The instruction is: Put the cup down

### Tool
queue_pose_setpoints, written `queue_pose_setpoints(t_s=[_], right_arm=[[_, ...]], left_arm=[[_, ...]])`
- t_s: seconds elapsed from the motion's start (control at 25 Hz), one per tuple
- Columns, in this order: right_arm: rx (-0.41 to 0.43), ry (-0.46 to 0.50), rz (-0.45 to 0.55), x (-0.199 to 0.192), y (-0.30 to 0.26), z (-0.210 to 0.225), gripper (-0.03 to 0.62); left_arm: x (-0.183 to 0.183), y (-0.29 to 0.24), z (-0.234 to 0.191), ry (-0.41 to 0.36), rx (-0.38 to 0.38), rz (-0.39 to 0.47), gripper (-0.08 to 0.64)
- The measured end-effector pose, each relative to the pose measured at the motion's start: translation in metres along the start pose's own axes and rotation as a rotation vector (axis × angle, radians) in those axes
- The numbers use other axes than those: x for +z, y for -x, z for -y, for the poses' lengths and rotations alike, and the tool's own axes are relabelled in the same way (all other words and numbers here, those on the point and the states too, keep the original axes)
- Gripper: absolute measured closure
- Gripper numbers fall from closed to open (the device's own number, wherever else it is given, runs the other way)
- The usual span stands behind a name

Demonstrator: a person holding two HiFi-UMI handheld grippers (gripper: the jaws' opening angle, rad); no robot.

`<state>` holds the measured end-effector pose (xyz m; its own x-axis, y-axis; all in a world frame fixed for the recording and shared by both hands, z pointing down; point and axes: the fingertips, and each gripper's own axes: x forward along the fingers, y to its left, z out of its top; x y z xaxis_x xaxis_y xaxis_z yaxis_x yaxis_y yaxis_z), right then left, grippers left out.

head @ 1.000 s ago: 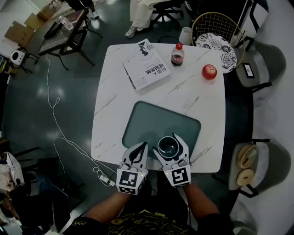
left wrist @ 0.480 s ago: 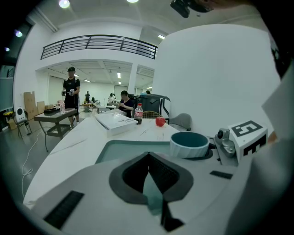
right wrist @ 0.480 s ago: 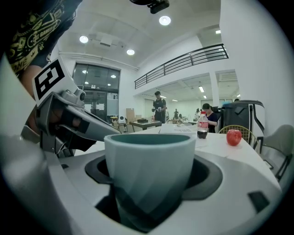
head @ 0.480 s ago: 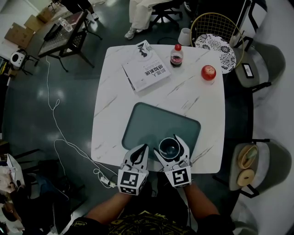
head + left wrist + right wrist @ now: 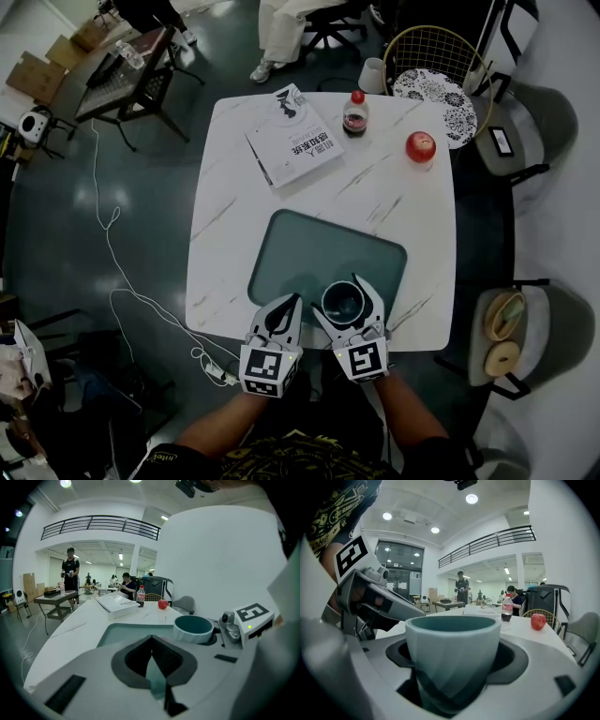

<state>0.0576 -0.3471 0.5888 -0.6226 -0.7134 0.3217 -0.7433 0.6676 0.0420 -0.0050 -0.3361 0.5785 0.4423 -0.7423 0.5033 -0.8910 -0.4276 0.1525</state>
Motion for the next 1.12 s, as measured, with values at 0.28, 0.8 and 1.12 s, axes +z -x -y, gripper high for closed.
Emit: queue_pose_setpoints(t_s=[0.28,0.8,1.12], right_arm=[[0.006,-0.071,0.014,-0.004,-0.002,-0.002,0.144],[-0.059,-0.128,-0.027,-0.013,0.008,0.002,0.13],[-0.106,-0.143,-0.06,-0.02,0.019,0.002,0.13]], left_arm=[[0.001,0.004,-0.001,0.001,-0.011,0.003,0.549],[0.013,0.021,-0.007,-0.01,-0.032,0.036,0.549],[0.02,0.038,-0.008,-0.016,-0.043,0.057,0.549]])
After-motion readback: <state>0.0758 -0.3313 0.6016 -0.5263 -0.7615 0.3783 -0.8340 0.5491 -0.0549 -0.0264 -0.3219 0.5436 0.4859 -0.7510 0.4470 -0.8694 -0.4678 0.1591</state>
